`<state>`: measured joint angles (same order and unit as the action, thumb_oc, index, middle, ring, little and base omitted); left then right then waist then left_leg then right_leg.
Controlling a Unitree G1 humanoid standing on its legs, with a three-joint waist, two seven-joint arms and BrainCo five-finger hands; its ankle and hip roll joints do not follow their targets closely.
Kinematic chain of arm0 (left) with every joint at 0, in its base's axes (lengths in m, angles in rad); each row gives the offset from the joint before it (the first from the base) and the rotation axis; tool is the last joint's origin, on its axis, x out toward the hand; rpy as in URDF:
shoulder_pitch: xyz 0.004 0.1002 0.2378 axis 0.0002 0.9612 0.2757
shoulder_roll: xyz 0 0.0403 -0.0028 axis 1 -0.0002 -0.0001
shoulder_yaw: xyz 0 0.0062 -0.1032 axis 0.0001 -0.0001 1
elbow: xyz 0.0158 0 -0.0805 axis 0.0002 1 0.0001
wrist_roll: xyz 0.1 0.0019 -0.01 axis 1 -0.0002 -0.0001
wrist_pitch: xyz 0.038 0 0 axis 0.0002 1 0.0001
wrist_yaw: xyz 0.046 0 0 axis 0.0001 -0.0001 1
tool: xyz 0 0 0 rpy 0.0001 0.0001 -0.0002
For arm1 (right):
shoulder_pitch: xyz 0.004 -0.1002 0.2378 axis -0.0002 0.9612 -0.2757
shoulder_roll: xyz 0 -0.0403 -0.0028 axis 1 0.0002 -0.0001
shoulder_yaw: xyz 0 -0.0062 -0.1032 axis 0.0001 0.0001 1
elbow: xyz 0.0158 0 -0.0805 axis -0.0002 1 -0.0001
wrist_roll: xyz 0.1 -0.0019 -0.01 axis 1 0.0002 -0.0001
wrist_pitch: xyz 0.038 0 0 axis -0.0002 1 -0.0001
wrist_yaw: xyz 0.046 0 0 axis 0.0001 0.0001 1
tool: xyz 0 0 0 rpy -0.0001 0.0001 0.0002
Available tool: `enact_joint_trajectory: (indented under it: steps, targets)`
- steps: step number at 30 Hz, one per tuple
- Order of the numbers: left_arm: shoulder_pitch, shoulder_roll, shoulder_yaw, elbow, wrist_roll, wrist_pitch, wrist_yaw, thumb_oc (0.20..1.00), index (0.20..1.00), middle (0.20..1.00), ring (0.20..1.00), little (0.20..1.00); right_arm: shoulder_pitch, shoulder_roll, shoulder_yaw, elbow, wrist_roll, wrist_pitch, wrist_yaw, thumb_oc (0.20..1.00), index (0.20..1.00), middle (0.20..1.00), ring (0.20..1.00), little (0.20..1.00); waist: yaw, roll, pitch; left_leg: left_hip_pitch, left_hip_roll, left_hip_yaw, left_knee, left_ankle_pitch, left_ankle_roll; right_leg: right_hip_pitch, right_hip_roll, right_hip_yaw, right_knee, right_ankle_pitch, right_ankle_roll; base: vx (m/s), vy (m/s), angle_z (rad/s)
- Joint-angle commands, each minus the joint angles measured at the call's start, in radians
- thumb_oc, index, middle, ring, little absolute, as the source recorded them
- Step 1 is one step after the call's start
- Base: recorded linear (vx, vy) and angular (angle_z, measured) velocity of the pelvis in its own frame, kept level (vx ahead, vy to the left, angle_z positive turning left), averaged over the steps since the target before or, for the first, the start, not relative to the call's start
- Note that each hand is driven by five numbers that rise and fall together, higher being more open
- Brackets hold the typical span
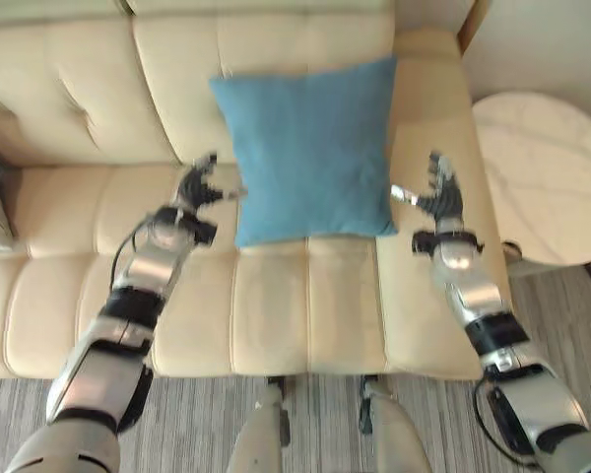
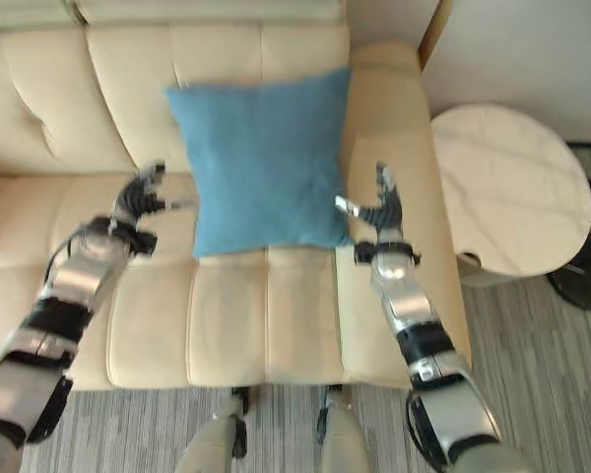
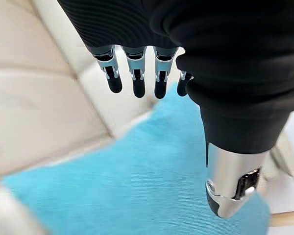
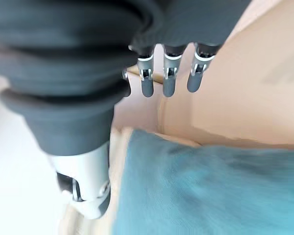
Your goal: Pick up all the scattered cushions and arrange them neatly on the sofa.
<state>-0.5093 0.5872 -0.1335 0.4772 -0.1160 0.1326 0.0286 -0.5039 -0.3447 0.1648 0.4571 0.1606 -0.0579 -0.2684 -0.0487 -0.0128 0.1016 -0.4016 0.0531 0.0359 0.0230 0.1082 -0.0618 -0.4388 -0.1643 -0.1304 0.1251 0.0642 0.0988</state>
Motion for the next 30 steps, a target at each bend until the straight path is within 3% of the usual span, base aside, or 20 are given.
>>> enact_joint_trajectory:
  steps: [1, 6, 10, 11, 12, 18, 20, 30]
  targets:
    - [0.157, -0.032, 0.036, 0.064, 0.118, -0.027, -0.081, 1.000, 1.000, 1.000, 1.000, 1.000, 0.118, 0.002, -0.046, -0.001, -0.074, 0.021, 0.177, 1.000, 1.000, 1.000, 1.000, 1.000, -0.002, -0.001, -0.063, 0.078, -0.051, -0.003, -0.013, -0.048, 0.031, 0.156, 0.052, -0.008, -0.102, -0.075, 0.004, 0.07, -0.032, -0.03]
    - [0.393, -0.148, 0.053, 0.079, 0.145, -0.026, -0.108, 1.000, 1.000, 1.000, 1.000, 1.000, 0.327, 0.018, -0.045, 0.037, -0.159, 0.038, 0.295, 1.000, 1.000, 1.000, 1.000, 1.000, 0.002, 0.010, -0.093, 0.219, -0.035, -0.005, -0.100, -0.036, 0.029, 0.283, 0.072, -0.012, -0.167, -0.070, -0.008, 0.03, -0.035, 0.01]
    - [0.547, -0.284, 0.068, 0.213, 0.114, -0.065, -0.073, 1.000, 1.000, 1.000, 1.000, 1.000, 0.477, 0.046, -0.105, 0.136, -0.181, 0.011, 0.336, 1.000, 1.000, 1.000, 1.000, 1.000, 0.006, 0.012, -0.133, 0.298, -0.033, 0.002, -0.110, -0.057, 0.030, 0.371, 0.090, -0.003, -0.212, -0.069, -0.017, 0.00, -0.005, -0.01]
    - [0.548, -0.284, 0.068, 0.213, 0.114, -0.065, -0.073, 1.000, 1.000, 1.000, 1.000, 1.000, 0.478, 0.045, -0.105, 0.137, -0.181, 0.010, 0.336, 1.000, 1.000, 1.000, 1.000, 1.000, 0.006, 0.012, -0.133, 0.300, -0.033, 0.002, -0.110, -0.057, 0.030, 0.372, 0.091, -0.003, -0.212, -0.069, -0.017, -0.01, -0.024, -0.15]
    - [0.569, -0.318, 0.070, 0.303, 0.107, -0.097, -0.055, 1.000, 1.000, 1.000, 1.000, 1.000, 0.515, 0.063, -0.107, 0.184, -0.187, 0.000, 0.348, 1.000, 1.000, 1.000, 1.000, 1.000, 0.008, 0.008, -0.147, 0.321, -0.033, 0.007, -0.110, -0.066, 0.031, 0.389, 0.099, 0.006, -0.212, -0.071, -0.021, 0.00, -0.015, -0.16]
    - [0.577, -0.355, 0.079, 0.465, 0.095, -0.148, -0.017, 1.000, 1.000, 1.000, 1.000, 1.000, 0.575, 0.064, -0.070, 0.258, -0.234, -0.016, 0.347, 1.000, 1.000, 1.000, 1.000, 1.000, 0.010, -0.001, -0.164, 0.355, -0.030, 0.007, -0.110, -0.076, 0.032, 0.421, 0.108, 0.015, -0.212, -0.077, -0.030, -0.01, -0.012, -0.09]
    - [0.578, -0.365, 0.089, 0.551, 0.078, -0.179, -0.004, 1.000, 1.000, 1.000, 1.000, 1.000, 0.617, 0.027, -0.032, 0.292, -0.293, -0.044, 0.300, 1.000, 1.000, 1.000, 1.000, 1.000, 0.014, -0.010, -0.169, 0.370, -0.027, 0.012, -0.110, -0.084, 0.035, 0.432, 0.111, 0.023, -0.212, -0.077, -0.035, -0.03, 0.003, -0.09]
    - [0.588, -0.369, 0.093, 0.569, 0.056, -0.220, 0.012, 1.000, 1.000, 1.000, 1.000, 1.000, 0.645, 0.021, -0.002, 0.446, -0.321, -0.111, 0.207, 1.000, 1.000, 1.000, 1.000, 1.000, 0.019, -0.022, -0.176, 0.380, -0.026, 0.015, -0.110, -0.091, 0.040, 0.440, 0.111, 0.029, -0.212, -0.071, -0.034, -0.01, 0.007, -0.02]
